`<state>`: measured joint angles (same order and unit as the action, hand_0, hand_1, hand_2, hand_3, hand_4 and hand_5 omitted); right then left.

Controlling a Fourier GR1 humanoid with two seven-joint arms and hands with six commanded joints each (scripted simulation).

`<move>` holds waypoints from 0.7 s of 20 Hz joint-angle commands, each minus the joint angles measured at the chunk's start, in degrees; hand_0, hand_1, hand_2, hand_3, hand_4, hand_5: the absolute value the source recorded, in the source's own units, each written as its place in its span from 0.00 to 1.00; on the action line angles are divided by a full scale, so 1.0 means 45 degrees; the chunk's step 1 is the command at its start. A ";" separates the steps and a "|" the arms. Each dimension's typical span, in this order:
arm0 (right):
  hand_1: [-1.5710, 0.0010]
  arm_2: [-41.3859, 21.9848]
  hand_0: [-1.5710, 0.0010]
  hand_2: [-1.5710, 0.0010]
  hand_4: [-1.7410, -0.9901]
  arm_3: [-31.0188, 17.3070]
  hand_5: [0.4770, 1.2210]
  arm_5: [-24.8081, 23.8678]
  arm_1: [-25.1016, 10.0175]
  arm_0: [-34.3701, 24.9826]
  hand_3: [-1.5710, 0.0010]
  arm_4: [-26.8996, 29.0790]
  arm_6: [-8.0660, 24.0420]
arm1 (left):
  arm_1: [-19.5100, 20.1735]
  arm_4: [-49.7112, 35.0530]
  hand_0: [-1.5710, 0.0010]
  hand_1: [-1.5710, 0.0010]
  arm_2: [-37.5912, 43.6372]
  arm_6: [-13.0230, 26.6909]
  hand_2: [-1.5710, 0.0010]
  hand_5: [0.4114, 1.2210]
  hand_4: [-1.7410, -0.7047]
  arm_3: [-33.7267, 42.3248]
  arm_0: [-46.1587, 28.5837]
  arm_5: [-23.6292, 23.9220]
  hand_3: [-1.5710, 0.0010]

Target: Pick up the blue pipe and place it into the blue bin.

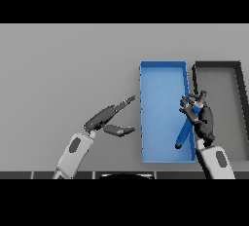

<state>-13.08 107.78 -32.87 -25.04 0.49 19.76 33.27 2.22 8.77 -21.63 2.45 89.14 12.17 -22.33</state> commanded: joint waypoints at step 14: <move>0.93 -0.6896 0.93 0.93 0.73 -0.1485 0.45 -0.2207 -0.6380 -0.3713 0.98 0.5260 0.0372 | 0.0024 -0.0076 1.00 1.00 0.0054 0.0129 1.00 0.10 0.78 0.0014 0.0001 -0.0040 1.00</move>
<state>-44.09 101.11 -42.80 -53.77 -16.26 43.39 34.94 2.31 8.43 -21.41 3.05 89.19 12.17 -22.53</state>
